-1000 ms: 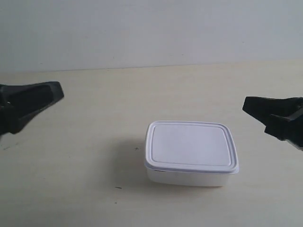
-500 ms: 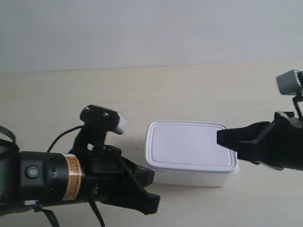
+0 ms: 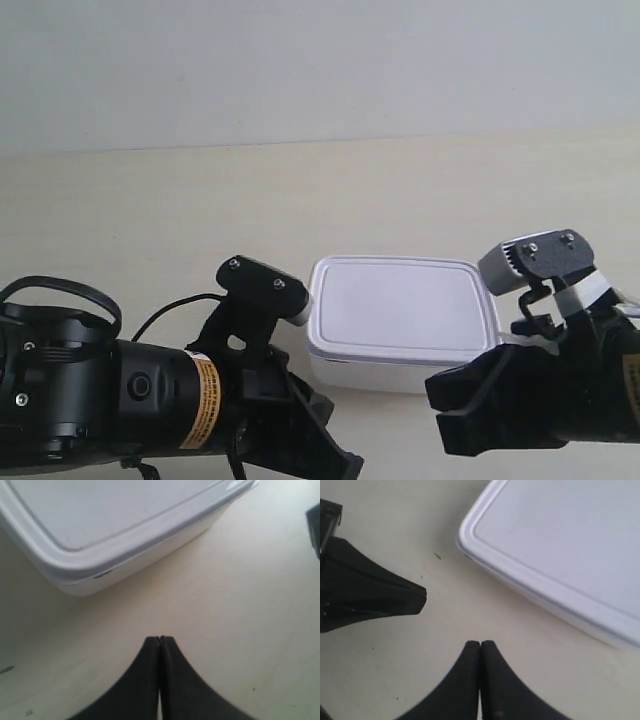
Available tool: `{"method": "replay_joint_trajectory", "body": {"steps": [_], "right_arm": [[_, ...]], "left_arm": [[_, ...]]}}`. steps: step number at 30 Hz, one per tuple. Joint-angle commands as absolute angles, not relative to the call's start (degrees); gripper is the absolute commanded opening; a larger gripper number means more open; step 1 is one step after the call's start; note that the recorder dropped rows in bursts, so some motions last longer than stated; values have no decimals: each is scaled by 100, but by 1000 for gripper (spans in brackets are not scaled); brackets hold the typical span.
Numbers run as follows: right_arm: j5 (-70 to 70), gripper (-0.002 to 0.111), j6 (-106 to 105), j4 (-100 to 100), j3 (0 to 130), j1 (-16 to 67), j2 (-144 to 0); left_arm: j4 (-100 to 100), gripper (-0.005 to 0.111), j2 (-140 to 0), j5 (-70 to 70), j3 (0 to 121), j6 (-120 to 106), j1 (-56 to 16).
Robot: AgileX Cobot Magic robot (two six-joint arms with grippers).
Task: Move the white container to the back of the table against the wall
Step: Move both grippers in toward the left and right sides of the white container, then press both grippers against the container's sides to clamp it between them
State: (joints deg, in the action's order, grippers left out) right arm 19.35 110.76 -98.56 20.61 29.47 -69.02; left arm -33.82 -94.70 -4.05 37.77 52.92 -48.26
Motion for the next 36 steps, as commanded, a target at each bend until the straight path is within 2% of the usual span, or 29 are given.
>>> {"method": "replay_joint_trajectory", "body": {"steps": [1, 9, 21, 27, 36], "right_arm": [[1564, 0, 11385, -9995, 2092, 3266, -7119], [742, 0, 11564, -9995, 2092, 3670, -7559], [201, 0, 11575, -9995, 2092, 3670, -8117], [-432, 0, 11600, -9995, 2092, 3670, -8316], [-492, 0, 11600, -9995, 2250, 3670, -8406]], "left_arm": [[-3307, 0, -9480, -213, 3813, 5363, -4859], [-3397, 0, -10049, -45, 4202, 5352, -5041], [-3578, 0, -10309, -625, 4480, 5344, -5041], [-3578, 0, -10309, -584, 4534, 4769, -5029], [-3578, 0, -10615, -255, 4887, 4728, -4900]]}}
